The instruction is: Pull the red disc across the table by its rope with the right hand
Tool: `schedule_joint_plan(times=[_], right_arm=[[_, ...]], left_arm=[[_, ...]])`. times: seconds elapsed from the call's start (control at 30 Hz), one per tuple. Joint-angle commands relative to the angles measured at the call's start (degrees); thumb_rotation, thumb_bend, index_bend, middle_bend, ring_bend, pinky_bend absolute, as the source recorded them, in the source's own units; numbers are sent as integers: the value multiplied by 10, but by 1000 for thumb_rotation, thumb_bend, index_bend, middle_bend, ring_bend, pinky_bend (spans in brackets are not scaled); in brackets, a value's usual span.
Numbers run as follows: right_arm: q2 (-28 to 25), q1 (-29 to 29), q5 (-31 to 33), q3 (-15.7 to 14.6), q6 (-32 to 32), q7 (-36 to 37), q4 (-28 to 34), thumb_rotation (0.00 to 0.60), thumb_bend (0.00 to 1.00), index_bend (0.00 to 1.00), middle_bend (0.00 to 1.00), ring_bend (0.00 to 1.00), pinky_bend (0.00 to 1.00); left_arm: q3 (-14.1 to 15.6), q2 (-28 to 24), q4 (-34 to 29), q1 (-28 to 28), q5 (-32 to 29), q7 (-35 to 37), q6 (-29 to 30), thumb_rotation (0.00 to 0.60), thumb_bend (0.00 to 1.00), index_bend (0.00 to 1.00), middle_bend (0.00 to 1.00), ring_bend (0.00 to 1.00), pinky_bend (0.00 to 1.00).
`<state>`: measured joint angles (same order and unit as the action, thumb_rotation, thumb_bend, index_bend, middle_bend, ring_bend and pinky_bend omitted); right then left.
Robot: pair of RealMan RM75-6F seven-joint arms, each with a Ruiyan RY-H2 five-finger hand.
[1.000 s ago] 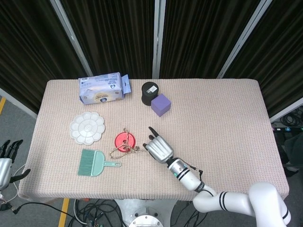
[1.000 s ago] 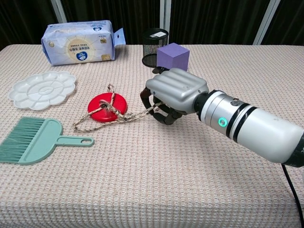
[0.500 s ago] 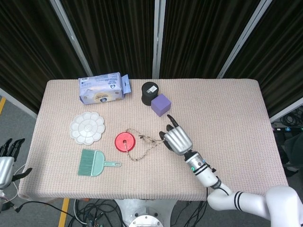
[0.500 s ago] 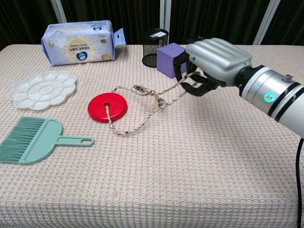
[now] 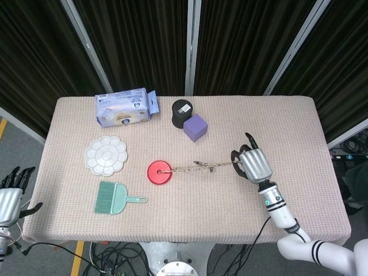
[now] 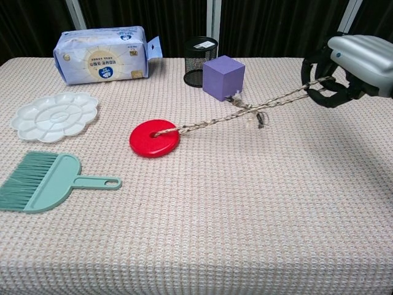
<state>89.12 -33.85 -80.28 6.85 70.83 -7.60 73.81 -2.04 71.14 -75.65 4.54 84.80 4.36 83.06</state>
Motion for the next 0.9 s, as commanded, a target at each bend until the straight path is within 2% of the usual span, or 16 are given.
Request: schedule_joint_plan(times=[0.03,0.5,0.9], right_arm=[[-11,11,7,4,2,18,-17,600,512,1000,916,395,9],[-46,55,25,10,11,78,-68,600,514,1000,917,395,9],[-59,85,72,42,2,127,-151,600,516,1000,918,395,9]], left_arm=[[0,1,-4,1,1,-6,1,600,143,75,120,13,154],[1,-2,-18,4,-1,-22,-4,600,143,75,120,13,152],[2,-5,-28,7,-2,-32,-6,600,143,75,120,13,151]])
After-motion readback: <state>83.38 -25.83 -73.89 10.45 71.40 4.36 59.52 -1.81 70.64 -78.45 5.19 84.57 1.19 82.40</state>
